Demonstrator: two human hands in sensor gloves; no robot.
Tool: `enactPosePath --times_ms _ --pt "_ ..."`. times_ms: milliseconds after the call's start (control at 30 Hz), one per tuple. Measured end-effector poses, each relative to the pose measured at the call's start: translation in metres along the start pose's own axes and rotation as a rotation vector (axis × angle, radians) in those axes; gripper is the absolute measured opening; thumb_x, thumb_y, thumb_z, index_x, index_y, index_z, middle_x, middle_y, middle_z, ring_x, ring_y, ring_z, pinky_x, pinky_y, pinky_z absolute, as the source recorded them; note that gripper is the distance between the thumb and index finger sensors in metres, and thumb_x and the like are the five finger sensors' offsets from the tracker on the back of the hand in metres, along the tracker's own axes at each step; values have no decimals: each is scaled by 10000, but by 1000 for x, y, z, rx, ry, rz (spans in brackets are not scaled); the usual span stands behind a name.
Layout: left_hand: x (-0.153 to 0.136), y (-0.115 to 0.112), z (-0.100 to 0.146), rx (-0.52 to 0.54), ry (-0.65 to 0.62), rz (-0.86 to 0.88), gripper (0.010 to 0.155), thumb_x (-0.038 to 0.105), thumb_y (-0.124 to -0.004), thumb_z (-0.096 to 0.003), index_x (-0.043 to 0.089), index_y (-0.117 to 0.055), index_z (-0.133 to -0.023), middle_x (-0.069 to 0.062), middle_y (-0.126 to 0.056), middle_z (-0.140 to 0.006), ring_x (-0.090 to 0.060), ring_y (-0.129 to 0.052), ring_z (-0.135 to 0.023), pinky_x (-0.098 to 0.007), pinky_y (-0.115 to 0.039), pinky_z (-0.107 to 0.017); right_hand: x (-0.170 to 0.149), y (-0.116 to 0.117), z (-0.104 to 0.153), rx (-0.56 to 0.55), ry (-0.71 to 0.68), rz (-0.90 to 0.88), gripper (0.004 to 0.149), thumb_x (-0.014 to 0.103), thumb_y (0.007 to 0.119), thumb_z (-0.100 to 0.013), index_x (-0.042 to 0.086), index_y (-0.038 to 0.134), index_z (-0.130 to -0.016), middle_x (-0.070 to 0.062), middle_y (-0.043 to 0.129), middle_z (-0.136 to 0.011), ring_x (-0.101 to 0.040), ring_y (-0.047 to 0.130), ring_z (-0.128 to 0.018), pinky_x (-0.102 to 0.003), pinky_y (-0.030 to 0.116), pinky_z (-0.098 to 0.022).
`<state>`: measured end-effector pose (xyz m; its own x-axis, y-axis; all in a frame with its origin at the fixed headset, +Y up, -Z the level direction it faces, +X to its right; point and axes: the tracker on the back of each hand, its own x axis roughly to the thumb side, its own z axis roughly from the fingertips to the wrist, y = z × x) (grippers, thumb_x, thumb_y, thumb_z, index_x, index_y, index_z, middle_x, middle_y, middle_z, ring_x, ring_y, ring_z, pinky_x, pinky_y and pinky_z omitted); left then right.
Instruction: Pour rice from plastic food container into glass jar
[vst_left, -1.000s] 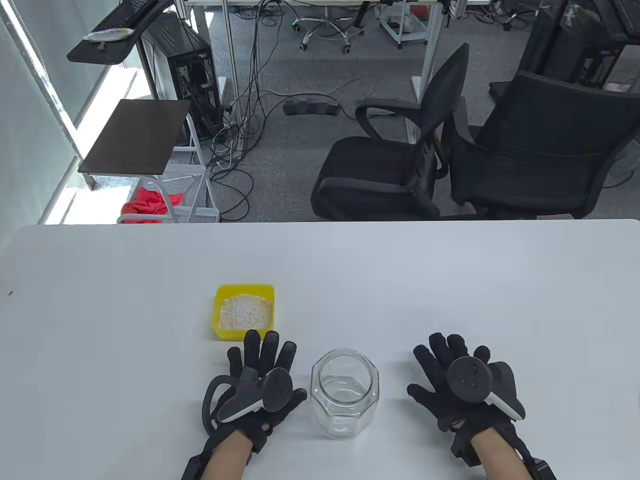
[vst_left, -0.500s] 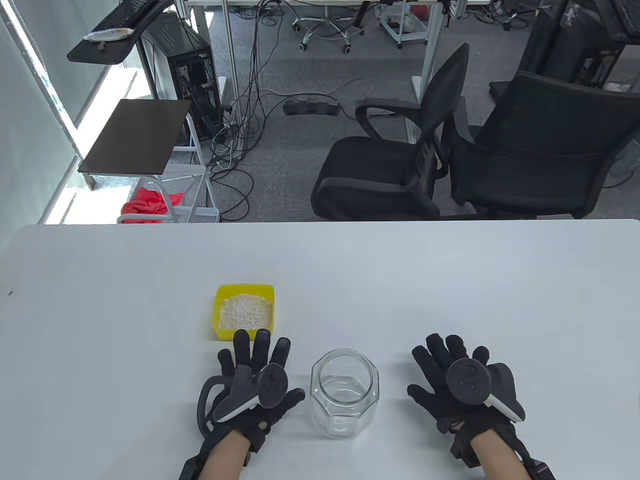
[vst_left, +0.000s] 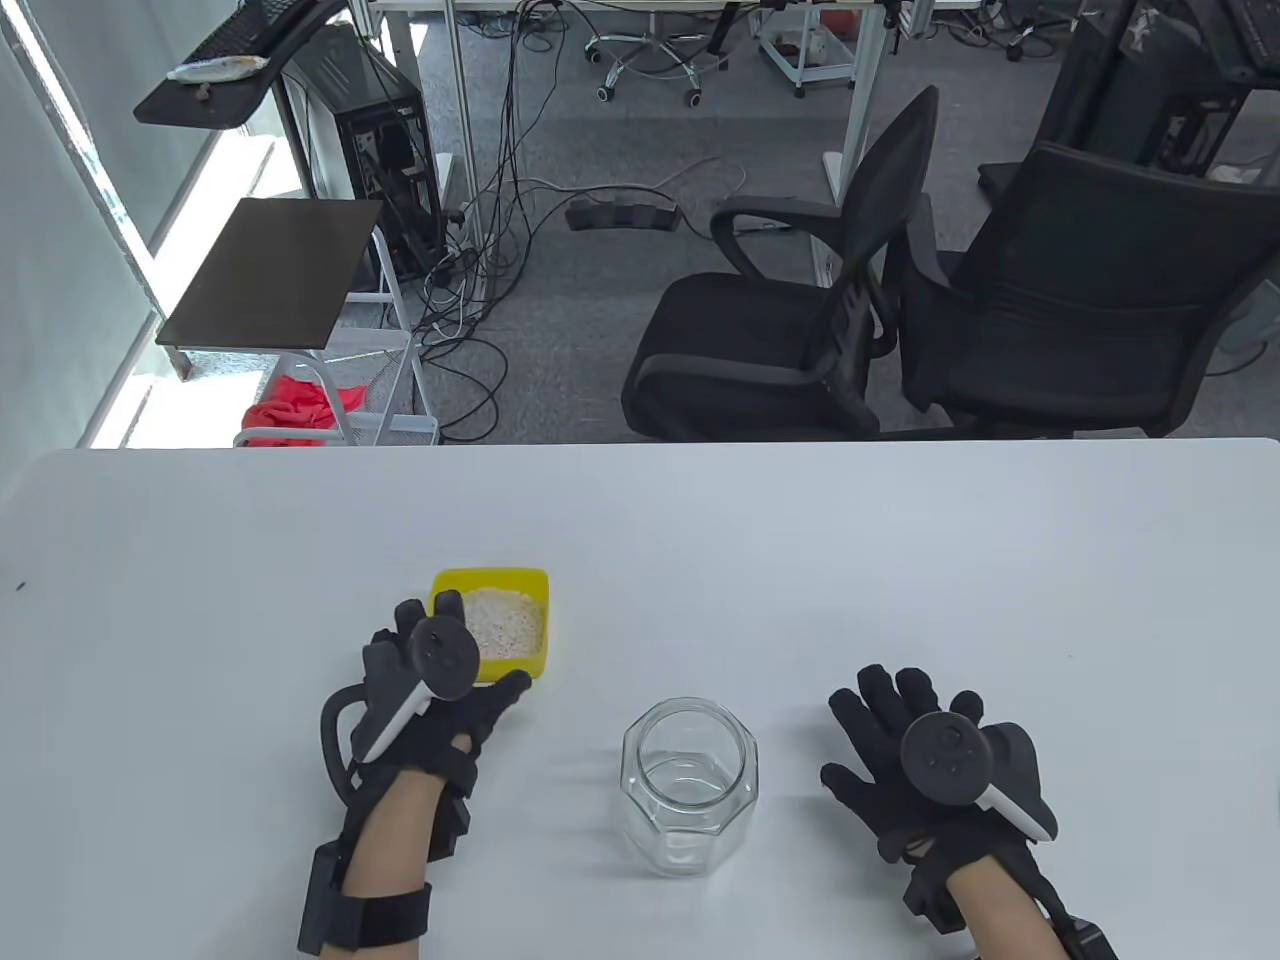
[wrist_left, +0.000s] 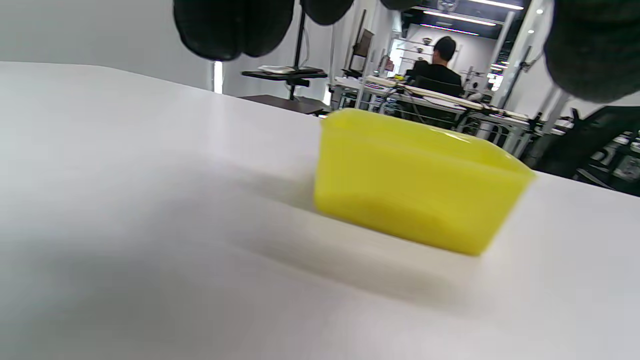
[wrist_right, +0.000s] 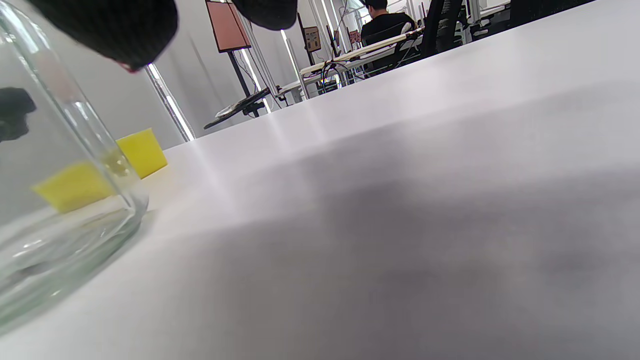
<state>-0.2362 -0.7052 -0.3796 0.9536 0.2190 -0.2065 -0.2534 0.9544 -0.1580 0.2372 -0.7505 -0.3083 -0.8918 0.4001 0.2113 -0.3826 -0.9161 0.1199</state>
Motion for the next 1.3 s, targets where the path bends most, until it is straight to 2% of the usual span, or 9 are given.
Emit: enactPosePath --times_ms 133,233,533,700,900,1000,1100,1200,1300 --pt "-21 21 -31 -4 130 6 1065 791 -765 -464 174 -298 -1196 -143 -403 -1177 -494 -662 -1048 -564 -656 -733 1 0 0 16 11 19 718 518 752 -468 232 522 -1085 -74 287 -1172 -429 154 -1068 -737 6 -591" --pt "-32 26 -53 -45 191 29 1026 793 -750 -472 156 -376 -1184 -112 -535 -1127 -407 -800 -960 -493 -735 -688 1 0 0 21 20 23 713 515 751 -470 232 524 -1084 -78 290 -1172 -430 155 -1068 -738 7 -591" --pt "-53 -3 -100 -219 258 174 815 746 -724 -523 180 -584 -1093 -30 -751 -965 -222 -983 -730 -360 -852 -573 -6 5 -2 50 53 8 712 512 751 -471 217 535 -1082 -102 292 -1168 -432 164 -1067 -737 6 -590" --pt "-56 -19 -107 -282 265 237 728 720 -731 -532 191 -680 -1029 -11 -837 -875 -161 -1032 -655 -300 -892 -512 -3 7 -4 61 39 18 715 516 747 -471 209 539 -1081 -118 305 -1165 -438 177 -1065 -739 13 -590" --pt "-50 -24 -108 -276 214 219 508 607 -752 -554 276 -754 -939 41 -882 -808 -117 -1050 -600 -275 -910 -470 0 9 -5 64 27 17 715 520 745 -471 203 545 -1079 -129 314 -1163 -442 190 -1064 -740 19 -590" --pt "-47 -25 -105 -249 223 197 479 575 -751 -557 265 -763 -922 28 -886 -800 -113 -1054 -587 -270 -914 -462 0 9 -5 61 25 10 712 518 743 -471 200 549 -1077 -131 320 -1161 -443 197 -1063 -740 23 -590" --pt "-44 -20 -102 -253 236 201 480 547 -719 -571 236 -732 -935 -15 -885 -834 -131 -1078 -615 -256 -948 -456 0 7 -5 54 23 7 711 517 743 -471 198 550 -1077 -133 322 -1161 -443 198 -1063 -740 22 -589" --pt "-41 -16 -97 -310 209 309 498 512 -680 -594 183 -621 -963 -106 -794 -889 -250 -1059 -692 -276 -962 -481 0 8 -5 51 20 5 709 514 744 -471 197 552 -1076 -134 324 -1160 -444 200 -1063 -740 23 -589" --pt "-42 -17 -91 -313 223 369 472 485 -674 -592 181 -584 -942 -100 -788 -877 -268 -1055 -706 -279 -971 -472 0 8 -5 53 16 6 712 516 742 -471 196 550 -1076 -136 325 -1160 -445 204 -1062 -741 25 -589"
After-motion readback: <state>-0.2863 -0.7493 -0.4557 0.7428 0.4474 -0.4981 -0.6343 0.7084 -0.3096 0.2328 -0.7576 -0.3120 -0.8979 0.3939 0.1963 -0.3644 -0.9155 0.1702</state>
